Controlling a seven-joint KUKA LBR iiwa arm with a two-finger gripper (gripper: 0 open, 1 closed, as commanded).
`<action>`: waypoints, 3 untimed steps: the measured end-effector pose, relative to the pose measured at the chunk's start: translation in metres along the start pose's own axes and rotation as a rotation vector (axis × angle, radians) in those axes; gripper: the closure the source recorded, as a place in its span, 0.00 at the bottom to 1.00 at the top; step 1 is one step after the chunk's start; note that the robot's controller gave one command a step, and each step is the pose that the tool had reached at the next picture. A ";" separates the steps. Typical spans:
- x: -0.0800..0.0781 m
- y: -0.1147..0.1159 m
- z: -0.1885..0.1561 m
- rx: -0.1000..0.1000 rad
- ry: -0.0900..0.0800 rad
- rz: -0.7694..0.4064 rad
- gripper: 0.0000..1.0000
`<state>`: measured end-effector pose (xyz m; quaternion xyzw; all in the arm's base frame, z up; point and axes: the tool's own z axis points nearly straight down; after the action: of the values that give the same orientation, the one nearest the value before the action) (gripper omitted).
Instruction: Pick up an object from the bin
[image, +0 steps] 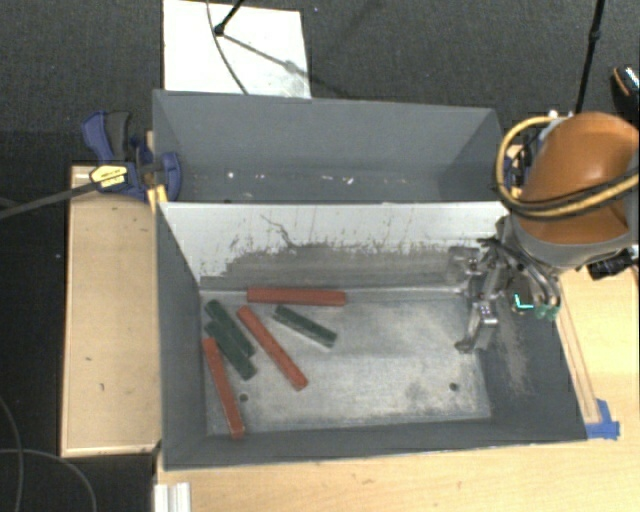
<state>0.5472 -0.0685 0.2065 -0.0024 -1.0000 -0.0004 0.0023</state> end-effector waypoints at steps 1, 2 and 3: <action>-0.023 0.054 0.111 -0.002 0.000 -0.089 0.00; -0.025 0.052 0.107 0.001 -0.007 -0.087 1.00; -0.025 0.052 0.107 0.001 -0.007 -0.089 0.00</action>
Offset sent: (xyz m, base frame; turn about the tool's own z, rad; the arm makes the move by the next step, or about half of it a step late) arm 0.0238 0.0517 -0.1072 -0.0834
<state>0.5718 -0.0167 0.0998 0.0421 -0.9991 0.0000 -0.0014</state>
